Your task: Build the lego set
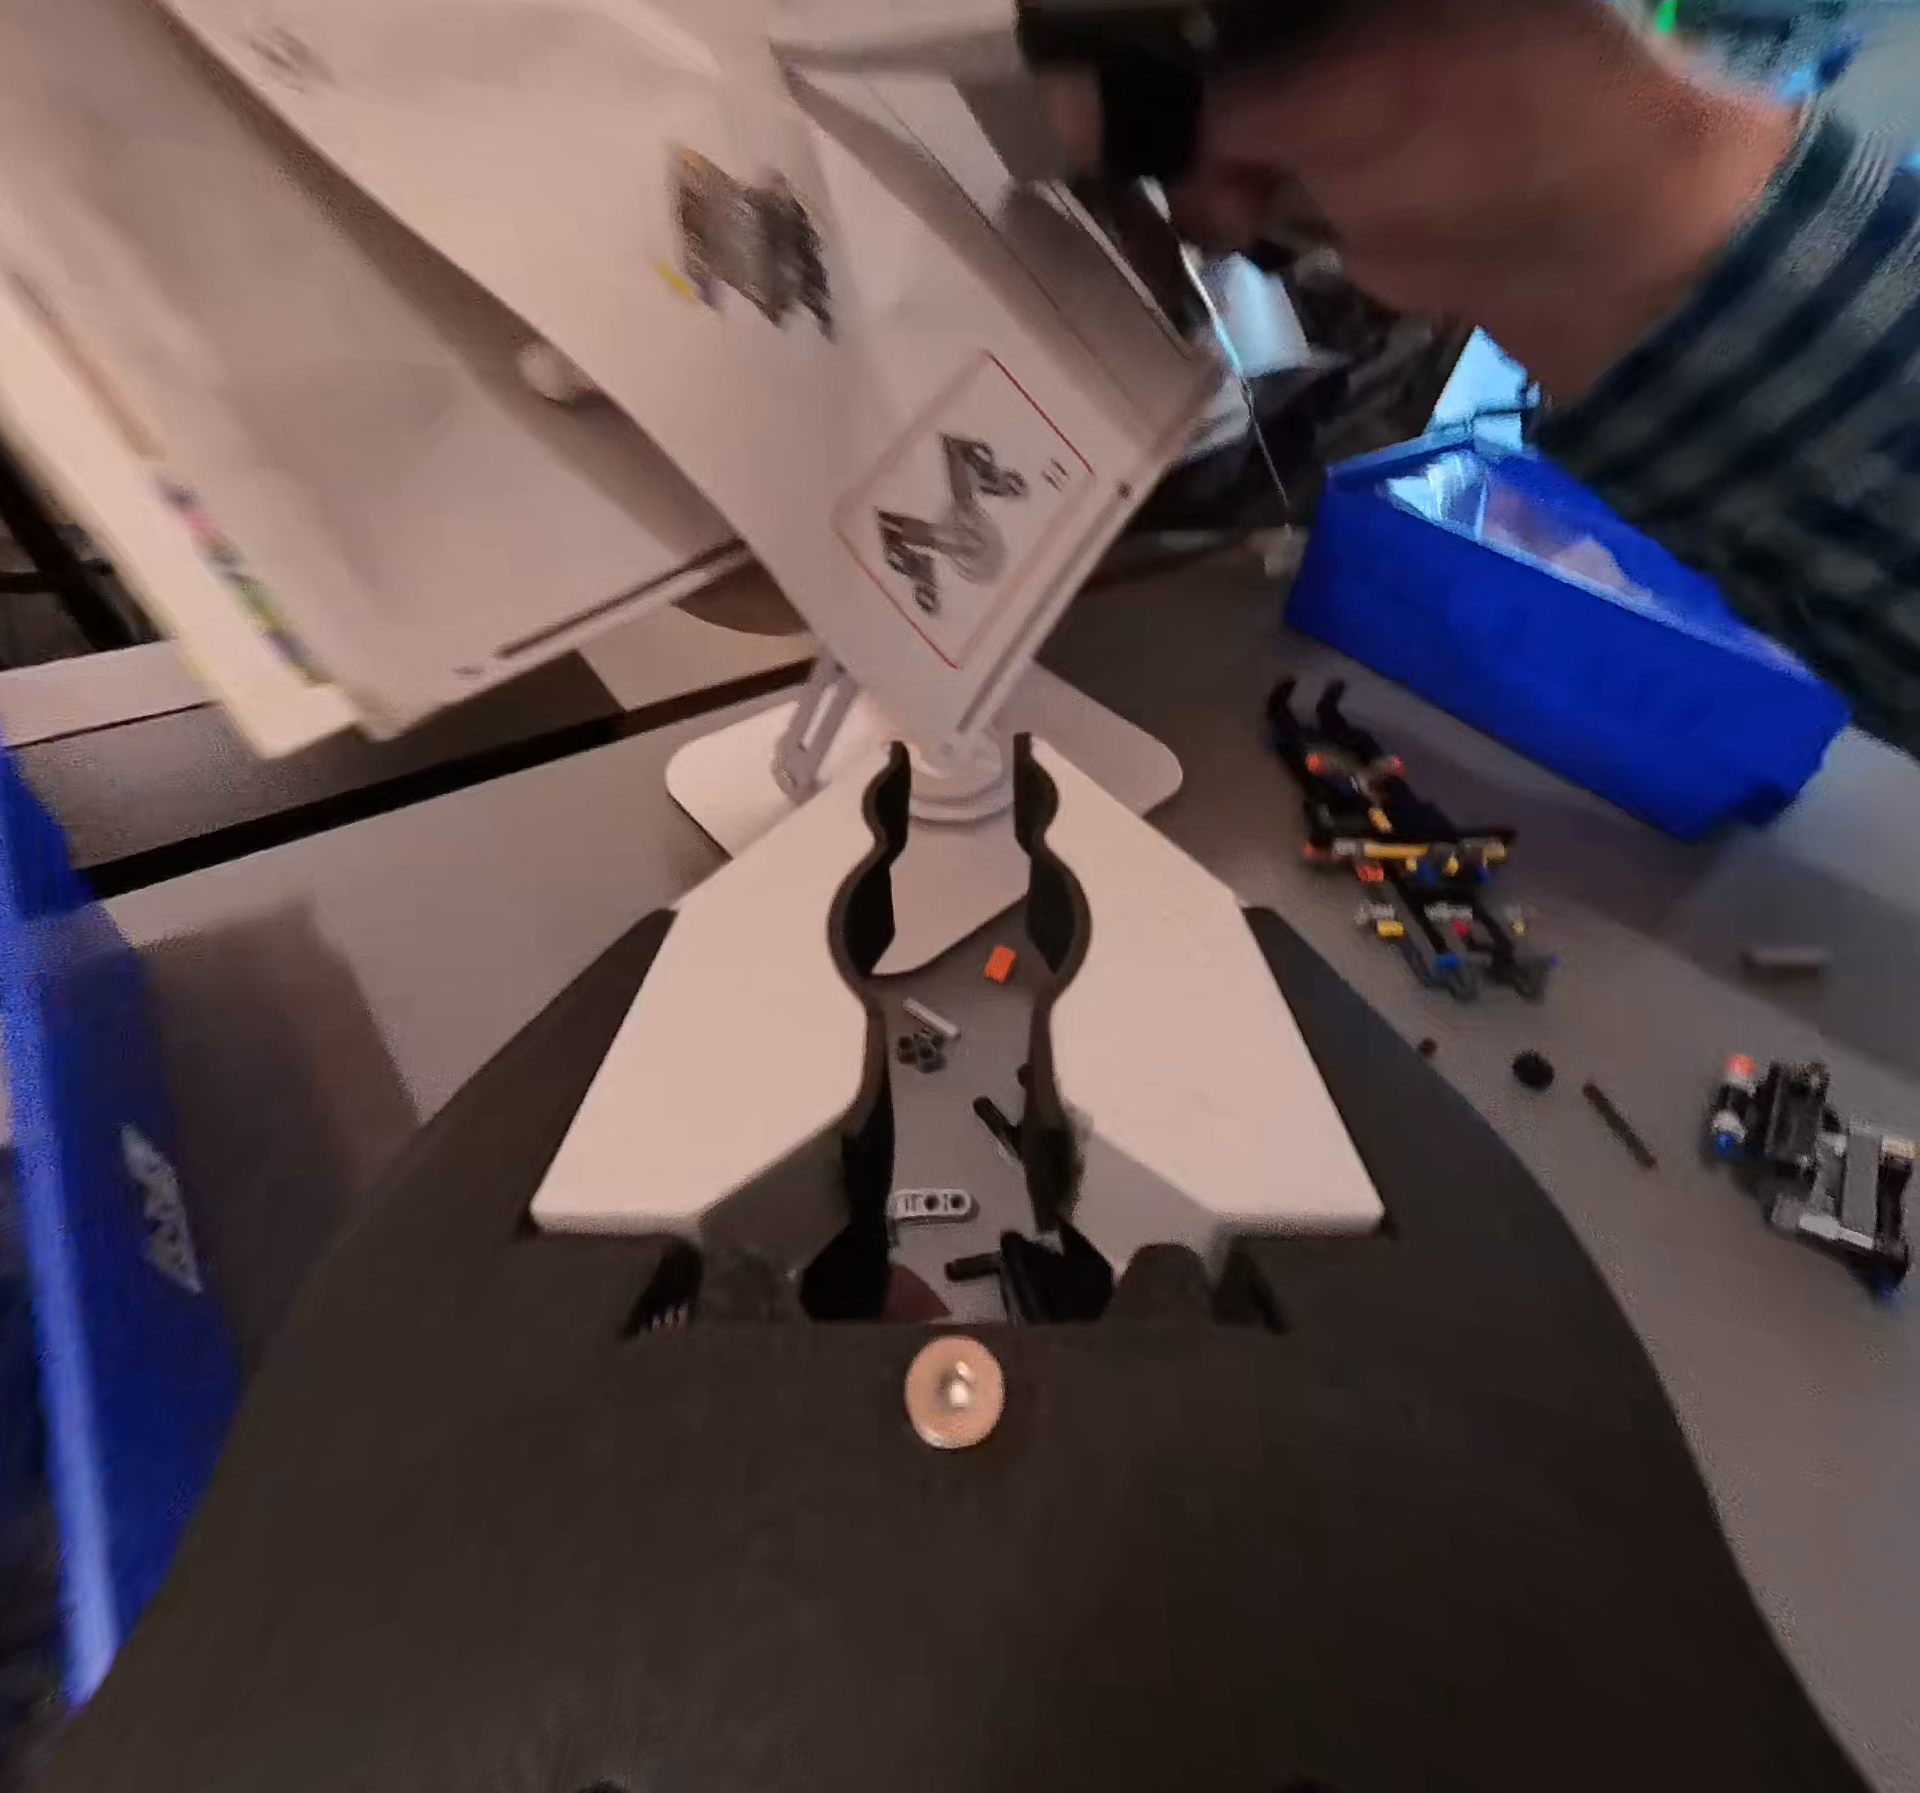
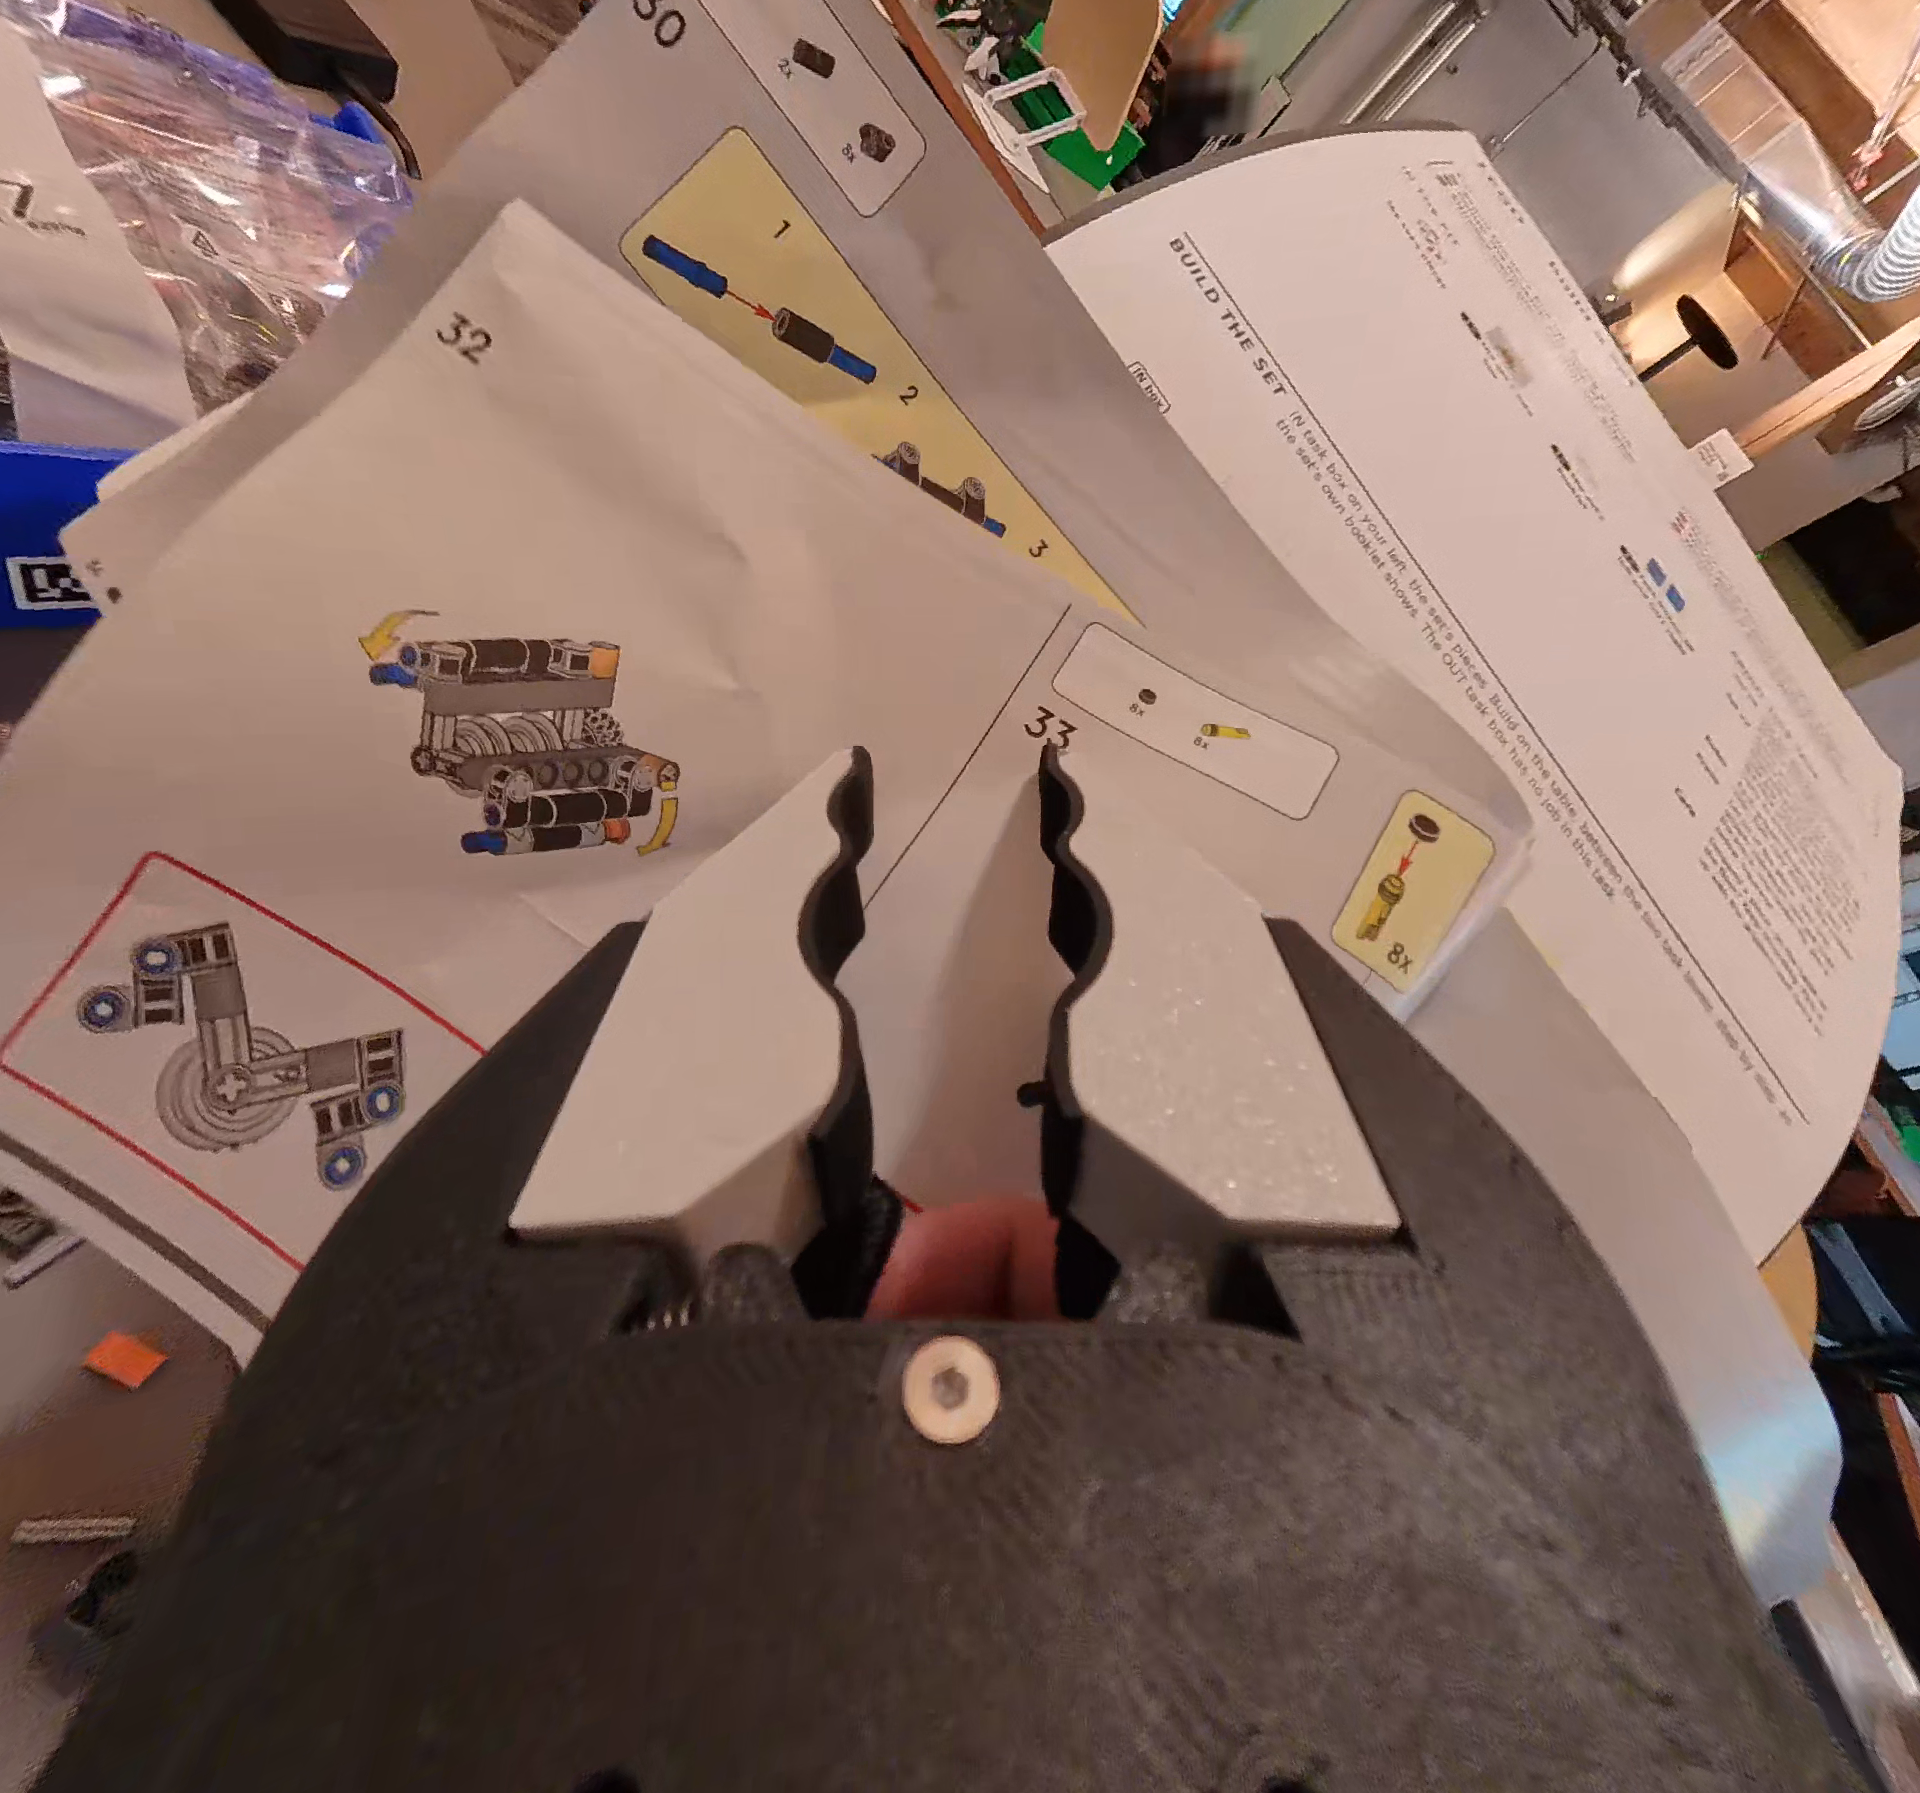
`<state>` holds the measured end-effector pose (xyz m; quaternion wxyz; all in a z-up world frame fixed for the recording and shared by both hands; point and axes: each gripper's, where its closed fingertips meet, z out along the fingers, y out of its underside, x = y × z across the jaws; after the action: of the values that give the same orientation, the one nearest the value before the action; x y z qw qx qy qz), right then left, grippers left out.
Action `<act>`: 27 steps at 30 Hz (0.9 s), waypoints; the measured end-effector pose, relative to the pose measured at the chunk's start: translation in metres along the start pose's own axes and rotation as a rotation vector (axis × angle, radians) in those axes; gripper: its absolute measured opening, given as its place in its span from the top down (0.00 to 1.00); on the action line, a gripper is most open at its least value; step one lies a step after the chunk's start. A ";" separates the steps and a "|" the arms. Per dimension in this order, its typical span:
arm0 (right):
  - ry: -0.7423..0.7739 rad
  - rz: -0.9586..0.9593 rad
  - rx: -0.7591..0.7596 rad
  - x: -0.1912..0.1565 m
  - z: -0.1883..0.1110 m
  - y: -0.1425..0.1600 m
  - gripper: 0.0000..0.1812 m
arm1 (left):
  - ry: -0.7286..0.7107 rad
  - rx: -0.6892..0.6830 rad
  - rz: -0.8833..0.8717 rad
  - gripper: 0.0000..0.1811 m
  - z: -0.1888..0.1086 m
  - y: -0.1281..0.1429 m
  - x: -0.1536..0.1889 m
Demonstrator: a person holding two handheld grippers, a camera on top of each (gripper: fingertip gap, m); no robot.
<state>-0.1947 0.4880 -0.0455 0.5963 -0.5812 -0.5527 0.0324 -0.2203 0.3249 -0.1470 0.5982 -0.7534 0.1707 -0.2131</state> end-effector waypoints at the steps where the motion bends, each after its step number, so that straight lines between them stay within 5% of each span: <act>1: 0.004 -0.005 -0.001 0.001 0.000 -0.001 0.84 | 0.007 -0.029 0.013 0.89 0.007 0.006 0.003; 6: -0.037 0.030 0.008 0.003 -0.005 -0.002 0.83 | 0.110 0.027 -0.252 0.78 0.027 -0.001 0.005; 11: -0.095 0.089 0.033 0.001 -0.011 -0.002 0.83 | 0.082 0.019 -0.280 1.00 0.041 -0.004 -0.004; 16: -0.164 0.075 0.080 -0.002 -0.029 -0.010 0.72 | 0.101 0.063 -0.221 1.00 0.032 -0.020 0.001; 22: -0.277 -0.390 0.176 -0.080 -0.106 -0.017 0.62 | 0.200 0.120 -0.287 1.00 0.009 -0.056 0.006; 27: 0.012 -0.742 0.070 -0.094 -0.096 0.007 0.69 | 0.285 0.158 -0.364 1.00 -0.003 -0.079 0.014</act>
<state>-0.1601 0.3631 -0.0811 0.5903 -0.3206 -0.7209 -0.1704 -0.2100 0.3334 -0.0676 0.5768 -0.6850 0.0977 -0.4342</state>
